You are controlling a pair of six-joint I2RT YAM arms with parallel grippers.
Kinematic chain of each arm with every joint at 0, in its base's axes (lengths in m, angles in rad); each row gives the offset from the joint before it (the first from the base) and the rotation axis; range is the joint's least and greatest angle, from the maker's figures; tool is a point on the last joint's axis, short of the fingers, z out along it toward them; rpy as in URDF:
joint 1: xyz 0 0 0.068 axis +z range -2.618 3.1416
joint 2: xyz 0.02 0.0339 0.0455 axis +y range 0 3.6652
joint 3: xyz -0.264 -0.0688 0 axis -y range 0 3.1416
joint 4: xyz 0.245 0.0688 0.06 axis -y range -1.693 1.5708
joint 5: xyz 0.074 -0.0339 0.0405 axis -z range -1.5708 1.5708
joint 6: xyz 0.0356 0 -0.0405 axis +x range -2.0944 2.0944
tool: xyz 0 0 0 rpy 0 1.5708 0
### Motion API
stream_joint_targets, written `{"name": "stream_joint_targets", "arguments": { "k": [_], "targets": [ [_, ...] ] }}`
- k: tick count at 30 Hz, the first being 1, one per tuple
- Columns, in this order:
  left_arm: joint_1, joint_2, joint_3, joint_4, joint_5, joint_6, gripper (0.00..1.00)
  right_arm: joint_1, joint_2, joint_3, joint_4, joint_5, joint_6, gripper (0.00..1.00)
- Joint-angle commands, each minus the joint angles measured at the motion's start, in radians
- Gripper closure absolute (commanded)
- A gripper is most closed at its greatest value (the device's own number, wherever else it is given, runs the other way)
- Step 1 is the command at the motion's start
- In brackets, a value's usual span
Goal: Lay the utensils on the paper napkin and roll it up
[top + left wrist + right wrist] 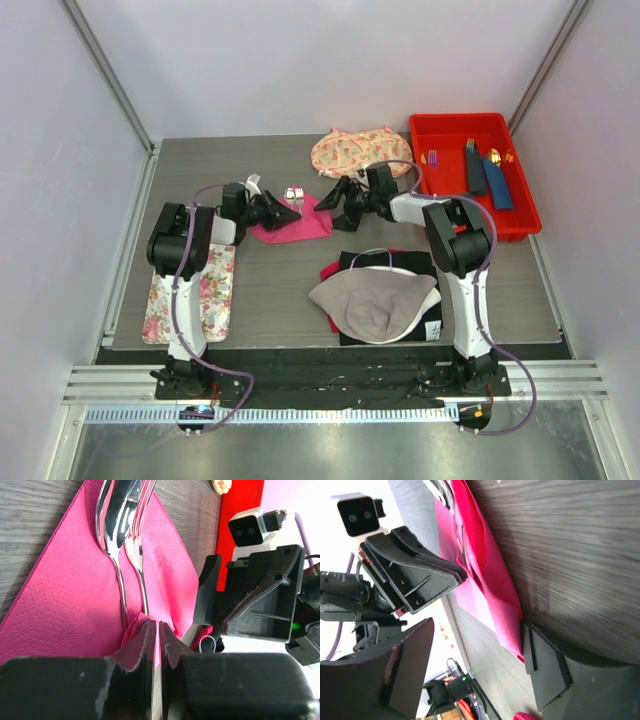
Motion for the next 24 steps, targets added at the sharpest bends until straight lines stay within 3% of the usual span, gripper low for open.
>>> {"name": "stream_joint_targets", "arguments": {
  "k": [1, 7, 16, 21, 22, 24],
  "targets": [
    [-0.001, -0.015, 0.004, -0.03, -0.026, 0.032, 0.89, -0.015, -0.091, -0.016, -0.089, 0.097, -0.079, 0.21],
    [-0.003, -0.015, 0.004, -0.028, -0.028, 0.032, 0.89, -0.025, -0.091, -0.045, -0.147, 0.097, -0.079, 0.19],
    [-0.001, -0.014, 0.0, -0.025, -0.028, 0.031, 0.89, -0.025, -0.098, -0.128, 0.043, 0.073, 0.005, 0.27],
    [-0.001, -0.018, -0.002, -0.03, -0.031, 0.032, 0.89, -0.024, -0.114, -0.093, 0.058, 0.126, -0.047, 0.39],
    [-0.001, -0.02, -0.002, -0.031, -0.029, 0.035, 0.89, -0.019, -0.118, -0.084, 0.057, 0.131, -0.055, 0.49],
    [-0.001, -0.02, -0.003, -0.033, -0.031, 0.037, 0.89, -0.015, -0.116, -0.053, 0.038, 0.134, -0.079, 0.59]
  ]
}}
